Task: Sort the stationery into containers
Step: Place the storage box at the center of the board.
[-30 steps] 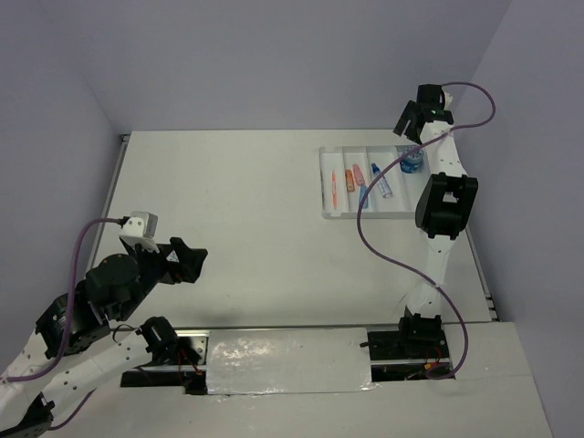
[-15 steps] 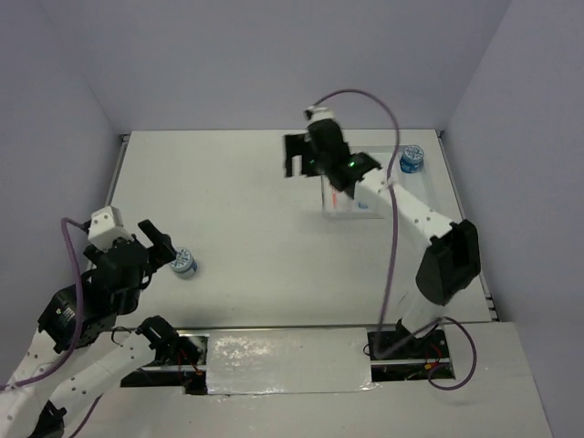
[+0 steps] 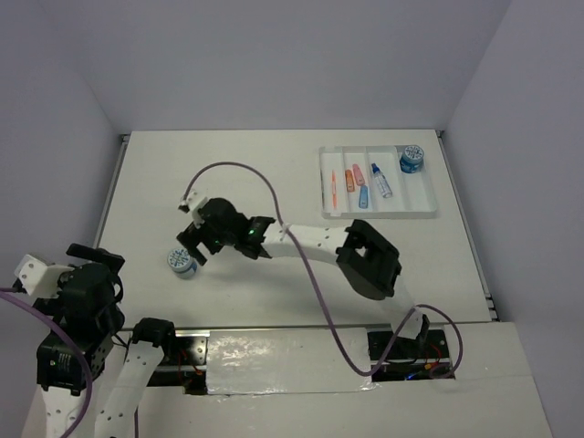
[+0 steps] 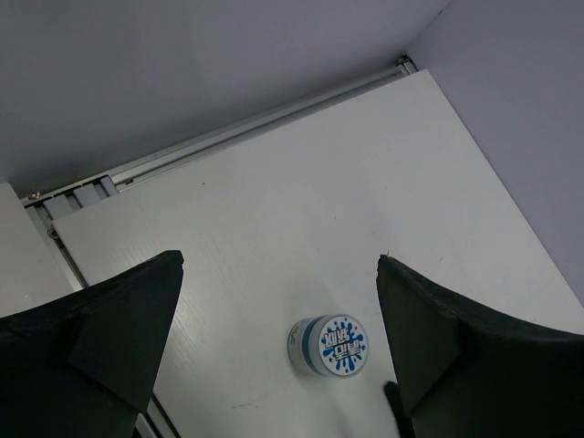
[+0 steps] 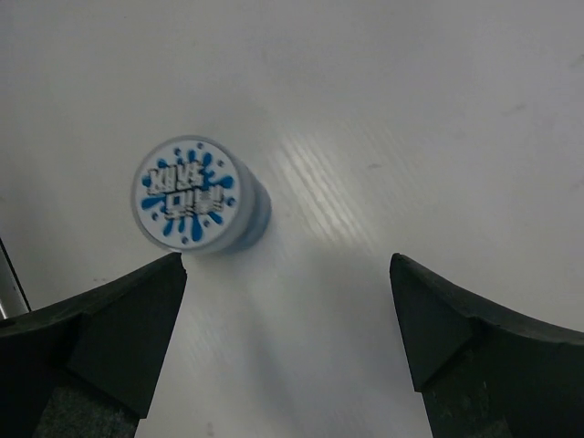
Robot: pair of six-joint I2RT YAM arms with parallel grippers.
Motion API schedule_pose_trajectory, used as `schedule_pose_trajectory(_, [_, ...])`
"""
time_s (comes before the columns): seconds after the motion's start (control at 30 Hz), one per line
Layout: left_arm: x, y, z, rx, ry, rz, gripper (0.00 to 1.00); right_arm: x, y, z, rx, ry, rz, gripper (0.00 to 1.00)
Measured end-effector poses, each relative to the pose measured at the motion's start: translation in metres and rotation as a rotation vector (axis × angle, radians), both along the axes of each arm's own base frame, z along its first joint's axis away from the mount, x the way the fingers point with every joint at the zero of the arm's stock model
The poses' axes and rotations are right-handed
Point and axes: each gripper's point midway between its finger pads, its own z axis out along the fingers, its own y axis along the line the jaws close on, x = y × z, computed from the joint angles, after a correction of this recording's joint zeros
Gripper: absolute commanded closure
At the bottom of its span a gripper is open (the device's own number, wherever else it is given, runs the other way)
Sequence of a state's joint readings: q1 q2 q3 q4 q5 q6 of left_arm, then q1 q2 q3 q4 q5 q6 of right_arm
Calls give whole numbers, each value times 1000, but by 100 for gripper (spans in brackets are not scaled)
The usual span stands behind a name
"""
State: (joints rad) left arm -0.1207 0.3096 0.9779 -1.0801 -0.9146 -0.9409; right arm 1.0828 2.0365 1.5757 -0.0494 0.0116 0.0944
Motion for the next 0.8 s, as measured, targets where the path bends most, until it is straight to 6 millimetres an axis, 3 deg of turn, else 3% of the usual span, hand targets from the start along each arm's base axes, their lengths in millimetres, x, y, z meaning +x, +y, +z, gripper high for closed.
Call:
schedule_pose_trajectory(0.1, [4, -3, 1, 7, 5, -28, 1, -16, 39, -16, -25, -26, 68, 0])
schedule_pose_trajectory(0.2, [12, -8, 3, 20, 16, -74, 1, -37, 62, -23, -28, -41, 126, 0])
schedule_pose_trajectory(0.33, [22, -14, 3, 30, 34, -117, 1, -51, 68, -28, -35, -40, 163, 0])
schedule_pose_trajectory(0.5, [27, -18, 3, 43, 42, -157, 1, -45, 78, -30, -31, -42, 167, 0])
schedule_pose_trajectory(0.7, [32, -23, 2, 53, 48, -197, 1, -37, 85, -64, -81, -26, 156, 0])
schedule_pose_trajectory(0.8, [34, -25, 4, 53, 40, -208, 1, -36, 86, -80, -104, -18, 155, 10])
